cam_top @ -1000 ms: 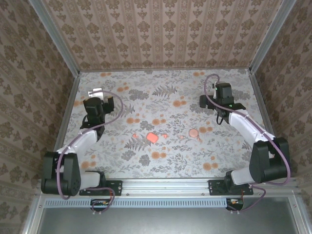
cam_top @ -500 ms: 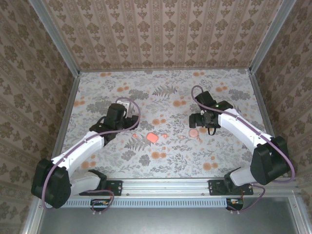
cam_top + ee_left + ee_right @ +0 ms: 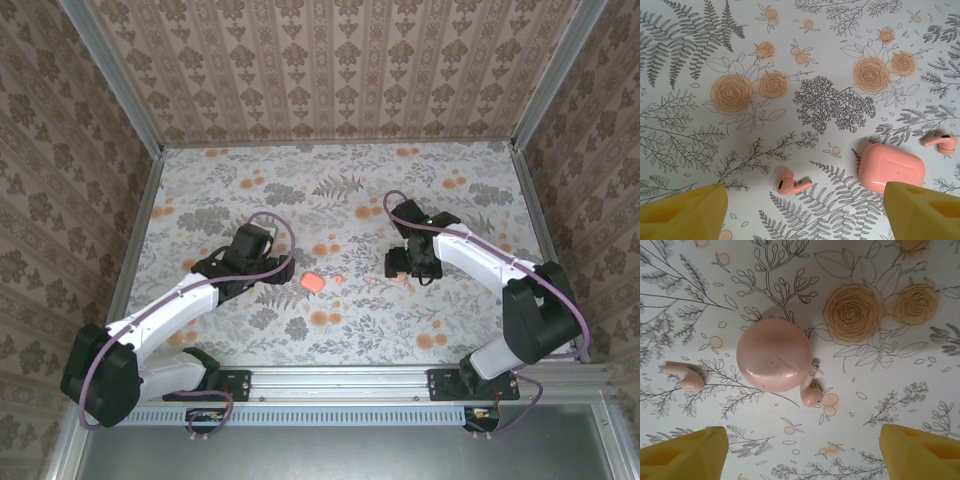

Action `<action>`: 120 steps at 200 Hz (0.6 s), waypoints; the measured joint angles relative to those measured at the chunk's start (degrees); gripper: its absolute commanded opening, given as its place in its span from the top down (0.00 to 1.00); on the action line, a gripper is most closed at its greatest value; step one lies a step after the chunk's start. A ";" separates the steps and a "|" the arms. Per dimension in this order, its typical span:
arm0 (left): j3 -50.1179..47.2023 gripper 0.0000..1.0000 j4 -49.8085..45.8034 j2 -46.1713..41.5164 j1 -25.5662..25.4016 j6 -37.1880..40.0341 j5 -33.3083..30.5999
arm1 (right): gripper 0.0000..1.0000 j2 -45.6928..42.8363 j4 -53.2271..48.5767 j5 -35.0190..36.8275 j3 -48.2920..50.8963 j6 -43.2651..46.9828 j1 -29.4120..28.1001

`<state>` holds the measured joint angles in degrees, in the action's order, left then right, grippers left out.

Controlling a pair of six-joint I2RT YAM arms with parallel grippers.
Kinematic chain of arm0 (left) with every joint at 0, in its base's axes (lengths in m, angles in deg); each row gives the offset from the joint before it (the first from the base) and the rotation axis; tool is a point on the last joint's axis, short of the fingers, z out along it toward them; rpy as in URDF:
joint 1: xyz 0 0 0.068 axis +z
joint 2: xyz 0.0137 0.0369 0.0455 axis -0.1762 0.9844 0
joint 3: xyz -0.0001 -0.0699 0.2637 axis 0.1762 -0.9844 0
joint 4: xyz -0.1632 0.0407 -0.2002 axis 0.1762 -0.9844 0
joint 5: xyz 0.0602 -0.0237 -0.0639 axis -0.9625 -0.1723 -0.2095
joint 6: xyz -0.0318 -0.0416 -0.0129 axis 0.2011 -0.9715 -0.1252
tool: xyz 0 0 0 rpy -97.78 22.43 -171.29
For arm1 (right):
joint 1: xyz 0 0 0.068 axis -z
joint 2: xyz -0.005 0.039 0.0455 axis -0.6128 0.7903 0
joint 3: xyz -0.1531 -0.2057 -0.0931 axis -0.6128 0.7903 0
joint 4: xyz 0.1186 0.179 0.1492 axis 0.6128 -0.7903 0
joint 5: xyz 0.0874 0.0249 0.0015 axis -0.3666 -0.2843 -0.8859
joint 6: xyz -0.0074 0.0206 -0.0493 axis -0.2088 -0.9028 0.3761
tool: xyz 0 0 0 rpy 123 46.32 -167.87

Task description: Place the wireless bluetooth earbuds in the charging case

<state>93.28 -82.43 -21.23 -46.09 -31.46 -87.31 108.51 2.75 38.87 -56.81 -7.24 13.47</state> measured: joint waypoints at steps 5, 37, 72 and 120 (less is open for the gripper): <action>0.00 0.18 -0.02 0.09 -0.04 -0.02 0.02 | 0.23 0.57 0.13 -0.09 -0.04 -0.04 0.00; -0.02 0.17 -0.44 0.35 -0.11 -0.44 0.00 | 0.24 3.69 1.16 -0.52 -1.09 -0.04 0.00; -0.02 0.17 -1.07 0.44 -0.22 -0.44 0.02 | 0.25 6.01 2.62 -0.74 -2.49 0.04 0.00; -0.02 0.17 -1.11 0.81 -0.42 -0.46 0.02 | 0.28 8.90 4.17 -0.94 -2.89 0.17 0.00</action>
<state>93.26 -83.55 -20.43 -46.51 -31.92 -87.29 117.41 6.93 37.93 -59.69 -7.06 13.47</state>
